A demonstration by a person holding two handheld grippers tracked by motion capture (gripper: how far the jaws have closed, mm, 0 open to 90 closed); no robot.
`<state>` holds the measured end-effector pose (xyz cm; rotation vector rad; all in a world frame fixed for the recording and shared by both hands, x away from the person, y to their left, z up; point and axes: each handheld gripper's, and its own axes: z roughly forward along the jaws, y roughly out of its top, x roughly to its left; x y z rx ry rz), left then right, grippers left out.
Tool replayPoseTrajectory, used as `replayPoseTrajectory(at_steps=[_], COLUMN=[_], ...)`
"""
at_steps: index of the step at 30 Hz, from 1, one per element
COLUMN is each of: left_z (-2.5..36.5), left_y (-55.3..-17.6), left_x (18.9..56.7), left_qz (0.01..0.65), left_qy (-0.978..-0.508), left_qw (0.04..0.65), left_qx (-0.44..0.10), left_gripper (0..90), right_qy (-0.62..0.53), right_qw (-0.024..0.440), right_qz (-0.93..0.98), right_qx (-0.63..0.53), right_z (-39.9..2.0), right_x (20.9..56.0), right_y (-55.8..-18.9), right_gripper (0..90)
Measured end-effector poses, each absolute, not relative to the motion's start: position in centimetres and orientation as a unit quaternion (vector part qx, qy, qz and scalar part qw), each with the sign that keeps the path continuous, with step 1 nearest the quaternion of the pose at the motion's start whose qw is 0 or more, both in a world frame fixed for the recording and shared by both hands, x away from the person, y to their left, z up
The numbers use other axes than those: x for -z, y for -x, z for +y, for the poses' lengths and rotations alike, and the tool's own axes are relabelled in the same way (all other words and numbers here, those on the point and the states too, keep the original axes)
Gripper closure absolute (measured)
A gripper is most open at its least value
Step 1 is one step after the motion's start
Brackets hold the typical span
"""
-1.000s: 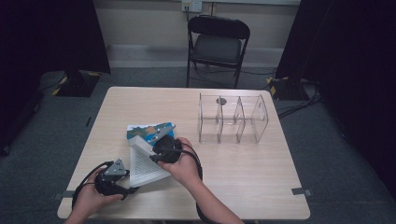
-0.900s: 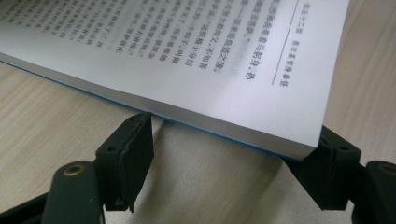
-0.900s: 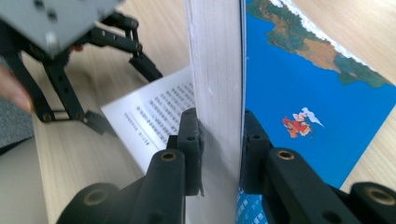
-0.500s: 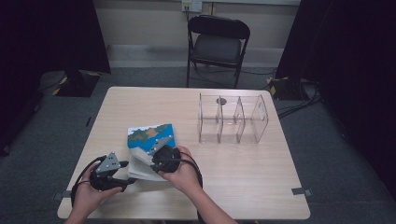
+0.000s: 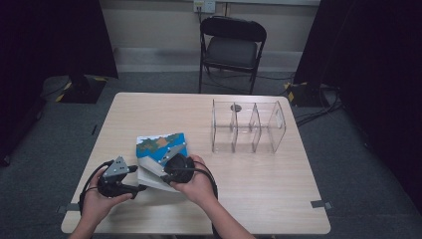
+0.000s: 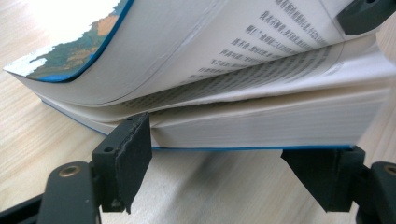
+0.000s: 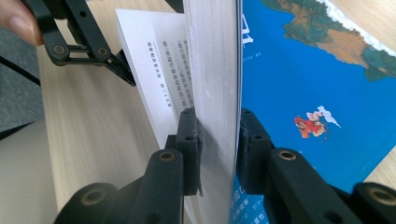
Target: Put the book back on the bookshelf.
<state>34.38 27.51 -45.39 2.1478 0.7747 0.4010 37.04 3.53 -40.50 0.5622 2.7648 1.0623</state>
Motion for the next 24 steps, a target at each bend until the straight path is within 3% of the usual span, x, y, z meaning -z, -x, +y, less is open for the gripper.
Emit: replayPoseTrajectory(at_steps=[4,24], left_z=[27.5,27.3], left_y=[-34.6,-34.5], left_x=[45.1,43.5], left_qz=[0.304,0.288], left_qy=[-0.848,-0.840], left_qw=[0.406,0.424], left_qx=[-0.157,-0.178], left_gripper=[18.9,15.4], right_qy=[-0.184,-0.173], right_qw=[0.060,0.046], right_qz=[0.917,0.923], right_qx=[-0.348,-0.340], right_z=[3.1,2.7], right_x=[39.9,38.5], right_y=[-37.0,-37.0], right_gripper=[74.3,74.6])
